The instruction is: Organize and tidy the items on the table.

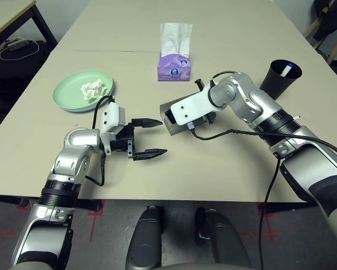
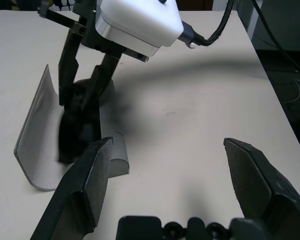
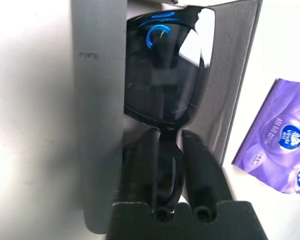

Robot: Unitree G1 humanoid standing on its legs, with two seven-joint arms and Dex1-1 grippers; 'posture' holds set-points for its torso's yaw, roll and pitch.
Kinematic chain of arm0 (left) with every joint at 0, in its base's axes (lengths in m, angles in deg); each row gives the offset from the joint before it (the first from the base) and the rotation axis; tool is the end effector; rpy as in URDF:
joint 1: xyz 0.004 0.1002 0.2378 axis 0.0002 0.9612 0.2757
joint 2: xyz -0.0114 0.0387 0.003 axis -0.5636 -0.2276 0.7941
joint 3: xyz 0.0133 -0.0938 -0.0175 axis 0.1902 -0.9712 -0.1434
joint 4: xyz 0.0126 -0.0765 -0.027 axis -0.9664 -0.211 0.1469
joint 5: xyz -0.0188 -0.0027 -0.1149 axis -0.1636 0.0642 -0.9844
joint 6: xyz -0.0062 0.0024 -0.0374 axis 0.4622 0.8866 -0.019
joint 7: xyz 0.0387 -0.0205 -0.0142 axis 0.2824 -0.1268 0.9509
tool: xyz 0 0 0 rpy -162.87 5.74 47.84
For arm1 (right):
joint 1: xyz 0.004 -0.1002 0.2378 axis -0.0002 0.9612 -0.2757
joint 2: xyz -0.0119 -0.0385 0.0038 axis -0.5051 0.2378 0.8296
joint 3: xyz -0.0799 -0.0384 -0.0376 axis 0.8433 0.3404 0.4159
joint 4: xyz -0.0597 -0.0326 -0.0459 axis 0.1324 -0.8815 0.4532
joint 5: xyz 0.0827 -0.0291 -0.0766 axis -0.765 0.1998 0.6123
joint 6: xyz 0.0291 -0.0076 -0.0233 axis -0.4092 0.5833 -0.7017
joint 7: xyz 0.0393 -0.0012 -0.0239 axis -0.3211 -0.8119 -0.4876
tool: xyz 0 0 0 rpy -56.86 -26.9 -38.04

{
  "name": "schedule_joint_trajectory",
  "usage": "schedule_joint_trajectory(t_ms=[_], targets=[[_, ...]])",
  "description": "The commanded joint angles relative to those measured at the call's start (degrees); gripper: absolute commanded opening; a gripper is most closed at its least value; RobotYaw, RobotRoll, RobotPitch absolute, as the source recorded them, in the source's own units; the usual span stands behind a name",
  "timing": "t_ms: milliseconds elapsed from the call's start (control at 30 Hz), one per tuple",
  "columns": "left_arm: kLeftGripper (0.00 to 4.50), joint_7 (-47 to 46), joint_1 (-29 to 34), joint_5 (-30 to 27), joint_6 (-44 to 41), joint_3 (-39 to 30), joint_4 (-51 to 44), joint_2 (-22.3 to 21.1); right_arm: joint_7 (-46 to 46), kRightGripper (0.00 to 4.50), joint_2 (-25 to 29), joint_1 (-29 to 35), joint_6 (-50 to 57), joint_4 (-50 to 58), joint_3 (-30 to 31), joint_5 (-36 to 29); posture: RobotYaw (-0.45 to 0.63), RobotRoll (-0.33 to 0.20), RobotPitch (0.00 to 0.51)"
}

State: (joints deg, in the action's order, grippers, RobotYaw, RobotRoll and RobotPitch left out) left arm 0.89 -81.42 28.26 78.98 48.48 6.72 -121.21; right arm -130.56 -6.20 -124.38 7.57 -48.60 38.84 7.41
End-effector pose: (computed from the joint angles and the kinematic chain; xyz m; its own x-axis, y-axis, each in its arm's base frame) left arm 0.2921 0.2286 0.1576 0.2210 -0.9633 -0.1523 0.9506 0.1779 0.2543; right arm 0.3453 -0.0710 0.2406 0.5258 0.4646 -0.7125 -0.5753 -0.4228 -0.7002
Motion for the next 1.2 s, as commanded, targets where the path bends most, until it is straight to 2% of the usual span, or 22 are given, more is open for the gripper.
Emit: schedule_joint_trajectory(t_ms=[33,200,300,433,500,600,767,833,967,1200], targets=[[4.50,0.3,0.4,0.0,0.0,0.0,-0.3,-0.2,-0.5,2.58,0.0,-1.0,0.5,0.9,-0.5,-0.7,0.16,0.000,0.156],[4.50,0.3,-0.2,0.2,0.3,0.0,0.6,-0.1,-2.1,4.42,-0.4,-2.8,3.4,4.1,-1.3,-1.3,0.15,0.000,0.154],[4.50,-0.1,-0.4,0.5,0.5,0.0,1.0,0.0,-3.6,4.47,-0.4,-4.2,6.5,6.9,-2.5,-2.3,0.14,0.000,0.154],[4.50,-1.4,-0.8,1.1,0.6,-0.3,1.7,0.1,-7.6,4.47,1.5,-3.9,12.6,11.6,-6.7,-7.2,0.14,0.000,0.156],[4.50,-2.2,-1.0,1.3,1.0,-0.5,2.3,0.1,-10.4,4.47,3.4,-1.5,17.0,14.8,-9.8,-11.1,0.13,0.000,0.153],[4.50,-3.0,-1.2,1.7,1.8,-0.8,3.1,0.1,-11.5,4.47,6.0,1.2,21.1,17.9,-11.7,-13.3,0.12,0.000,0.154],[4.50,-5.0,-1.5,3.0,3.3,-1.3,5.2,0.3,-9.7,4.47,7.9,8.5,25.7,22.3,-17.8,-20.8,0.10,0.000,0.154],[4.50,-6.4,-1.6,3.5,3.4,-1.6,6.2,0.4,-7.9,4.47,6.3,12.0,29.9,24.9,-22.0,-25.8,0.10,0.000,0.154],[4.50,-8.2,-1.5,4.3,3.7,-2.0,7.8,0.0,-3.1,4.47,5.5,18.9,34.1,28.4,-27.3,-31.4,0.09,0.000,0.155],[4.50,-8.8,-1.7,4.1,4.0,-3.6,8.9,-0.6,4.5,4.47,3.7,24.4,35.9,29.7,-33.4,-39.5,0.09,0.000,0.157]])
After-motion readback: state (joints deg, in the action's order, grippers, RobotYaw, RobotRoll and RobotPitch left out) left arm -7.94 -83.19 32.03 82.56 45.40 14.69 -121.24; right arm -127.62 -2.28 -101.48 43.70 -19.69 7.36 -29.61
